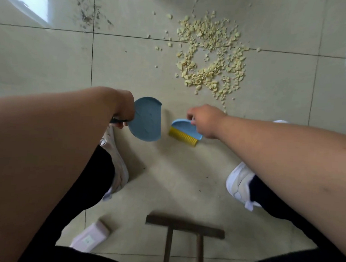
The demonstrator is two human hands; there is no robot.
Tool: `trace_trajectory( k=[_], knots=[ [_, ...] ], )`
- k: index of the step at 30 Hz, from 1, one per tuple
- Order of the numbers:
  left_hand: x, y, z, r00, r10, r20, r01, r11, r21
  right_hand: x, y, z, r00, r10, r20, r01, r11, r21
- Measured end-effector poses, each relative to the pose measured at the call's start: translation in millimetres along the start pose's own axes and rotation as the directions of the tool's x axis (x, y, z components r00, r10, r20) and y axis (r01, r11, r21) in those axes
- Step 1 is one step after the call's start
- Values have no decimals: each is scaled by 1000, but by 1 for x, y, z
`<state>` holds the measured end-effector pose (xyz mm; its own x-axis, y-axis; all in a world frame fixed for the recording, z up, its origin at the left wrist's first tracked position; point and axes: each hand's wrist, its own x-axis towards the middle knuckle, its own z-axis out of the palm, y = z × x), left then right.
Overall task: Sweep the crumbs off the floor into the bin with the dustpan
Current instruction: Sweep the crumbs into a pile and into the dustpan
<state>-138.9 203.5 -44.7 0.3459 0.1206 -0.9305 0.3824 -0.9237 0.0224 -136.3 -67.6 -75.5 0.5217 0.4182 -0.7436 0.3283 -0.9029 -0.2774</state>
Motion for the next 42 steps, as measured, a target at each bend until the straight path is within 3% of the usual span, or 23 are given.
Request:
trace_trajectory(
  k=[4, 8, 13, 21, 24, 29, 35, 42],
  knots=[
    [0, 7, -6, 1000, -9, 18, 9, 999, -33, 11, 20, -37, 968, 128, -216, -126, 992, 22],
    [1, 13, -6, 999, -24, 29, 27, 996, -89, 11, 46, -55, 920, 209, -332, -202, 978, 54],
    [-5, 26, -8, 998, -57, -5, 55, 981, -185, 1, 64, -57, 915, 212, -343, -147, 967, 207],
    [-18, 53, 2, 994, 3, -114, -30, 971, -239, -35, 79, -74, 873, 323, -366, -156, 896, 416],
    [-25, 46, 12, 993, -18, -118, -9, 973, -229, -51, 81, -72, 933, 267, -243, -205, 946, 251],
    [-42, 41, 17, 991, -37, -129, -3, 955, -296, -66, 68, -70, 960, 265, -89, -261, 964, 52],
    [-54, 56, 42, 996, -13, -94, -10, 970, -241, -61, 30, -53, 994, 110, -26, -111, 992, -62],
    [-28, 70, 67, 997, 76, -16, -78, 970, -232, -66, 54, -7, 988, 155, -7, -154, 972, -175]
  ],
)
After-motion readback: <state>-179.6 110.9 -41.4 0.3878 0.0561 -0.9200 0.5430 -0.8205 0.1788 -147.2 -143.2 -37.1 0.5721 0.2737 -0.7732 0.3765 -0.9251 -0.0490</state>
